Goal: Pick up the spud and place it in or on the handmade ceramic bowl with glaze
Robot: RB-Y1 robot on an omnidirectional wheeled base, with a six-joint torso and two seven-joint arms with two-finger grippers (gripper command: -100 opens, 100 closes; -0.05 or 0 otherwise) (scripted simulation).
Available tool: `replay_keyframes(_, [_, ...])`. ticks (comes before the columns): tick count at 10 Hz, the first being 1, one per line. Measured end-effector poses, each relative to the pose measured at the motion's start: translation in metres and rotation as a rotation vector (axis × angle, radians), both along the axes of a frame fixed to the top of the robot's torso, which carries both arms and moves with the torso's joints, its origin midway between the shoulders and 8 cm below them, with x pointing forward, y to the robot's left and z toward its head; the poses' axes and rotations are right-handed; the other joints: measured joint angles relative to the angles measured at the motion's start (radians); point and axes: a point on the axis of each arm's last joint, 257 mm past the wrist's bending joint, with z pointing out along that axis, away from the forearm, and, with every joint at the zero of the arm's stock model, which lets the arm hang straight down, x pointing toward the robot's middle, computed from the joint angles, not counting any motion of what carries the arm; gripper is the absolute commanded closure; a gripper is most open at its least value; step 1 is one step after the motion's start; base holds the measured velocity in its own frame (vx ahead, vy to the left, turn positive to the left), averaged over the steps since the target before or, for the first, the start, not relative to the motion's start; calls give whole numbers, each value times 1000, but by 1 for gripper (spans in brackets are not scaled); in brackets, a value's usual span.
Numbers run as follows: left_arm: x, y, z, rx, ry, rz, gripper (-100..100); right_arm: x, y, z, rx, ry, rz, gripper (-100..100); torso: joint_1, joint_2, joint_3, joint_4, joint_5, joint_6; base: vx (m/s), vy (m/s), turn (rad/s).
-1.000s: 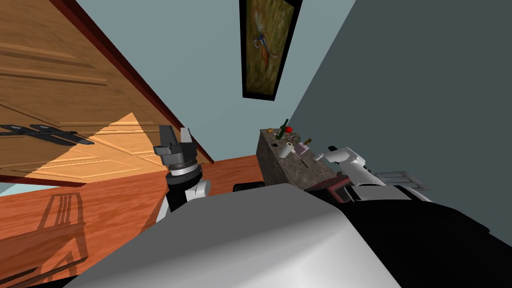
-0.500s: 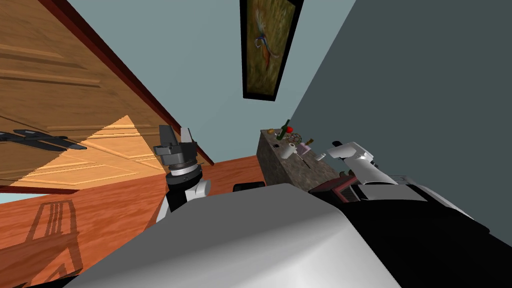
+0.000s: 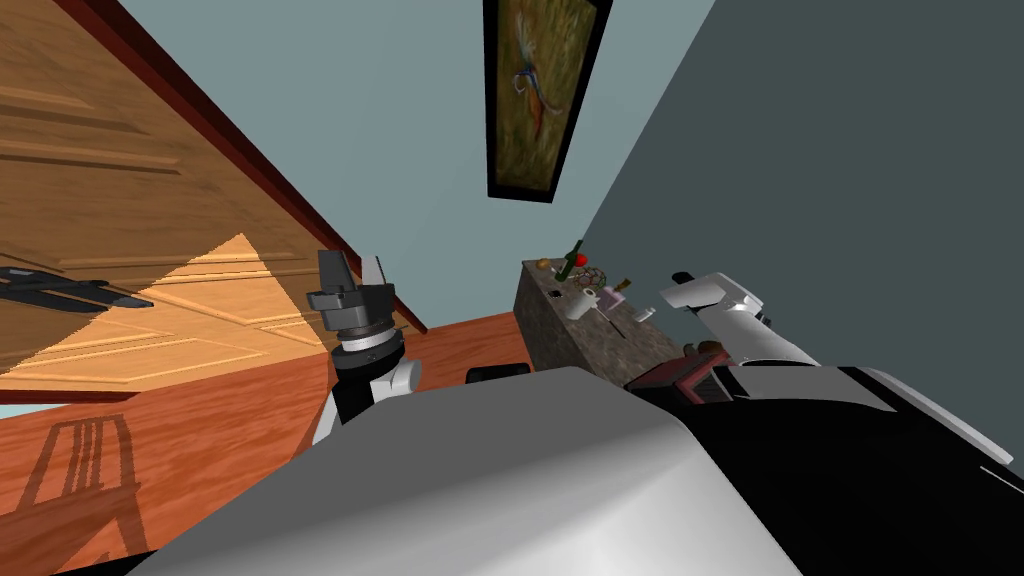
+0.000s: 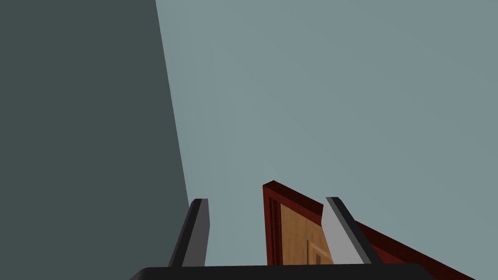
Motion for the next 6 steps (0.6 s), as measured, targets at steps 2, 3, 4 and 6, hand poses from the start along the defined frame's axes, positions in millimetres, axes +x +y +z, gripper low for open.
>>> replay_keyframes(2, [0, 0, 0, 0, 0, 0, 0, 0, 0, 1, 0, 1, 1, 0, -2, 1, 1, 0, -1, 0, 0, 0, 0])
replay_keyframes(3, [0, 0, 0, 0, 0, 0, 0, 0, 0, 1, 0, 1, 1, 0, -3, 2, 1, 0, -1, 0, 0, 0, 0])
replay_keyframes(4, [0, 0, 0, 0, 0, 0, 0, 0, 0, 1, 0, 1, 1, 0, -3, 2, 1, 0, -1, 0, 0, 0, 0])
replay_keyframes(6, [0, 0, 0, 0, 0, 0, 0, 0, 0, 1, 0, 1, 1, 0, -3, 2, 1, 0, -1, 0, 0, 0, 0])
